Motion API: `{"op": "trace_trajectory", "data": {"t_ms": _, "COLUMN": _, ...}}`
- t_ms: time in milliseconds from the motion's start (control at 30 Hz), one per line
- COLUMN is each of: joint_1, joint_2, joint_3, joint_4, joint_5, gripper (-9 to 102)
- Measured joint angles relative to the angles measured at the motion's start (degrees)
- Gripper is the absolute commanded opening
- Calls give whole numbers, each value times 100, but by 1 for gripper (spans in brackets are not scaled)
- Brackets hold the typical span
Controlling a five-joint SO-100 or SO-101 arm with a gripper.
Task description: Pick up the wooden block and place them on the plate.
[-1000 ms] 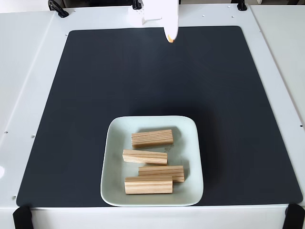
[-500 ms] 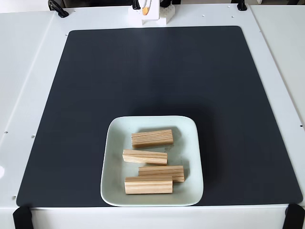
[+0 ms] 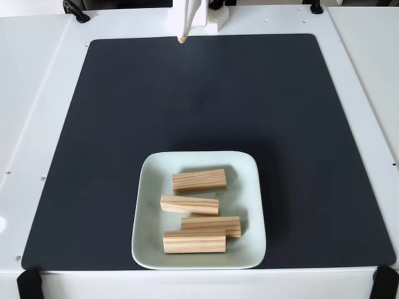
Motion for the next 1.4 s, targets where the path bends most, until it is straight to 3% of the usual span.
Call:
{"op": "trace_trajectory", "data": {"t_ms": 733, "joint_1": -993, "joint_2": 53, "joint_3": 879, "joint_4": 413, "joint_5": 0, "gripper": 0}}
{"op": "trace_trajectory", "data": {"t_ms": 1400, "joint_1": -993, "joint_2": 53, "joint_3": 879, "joint_4": 413, "joint_5": 0, "gripper": -1}}
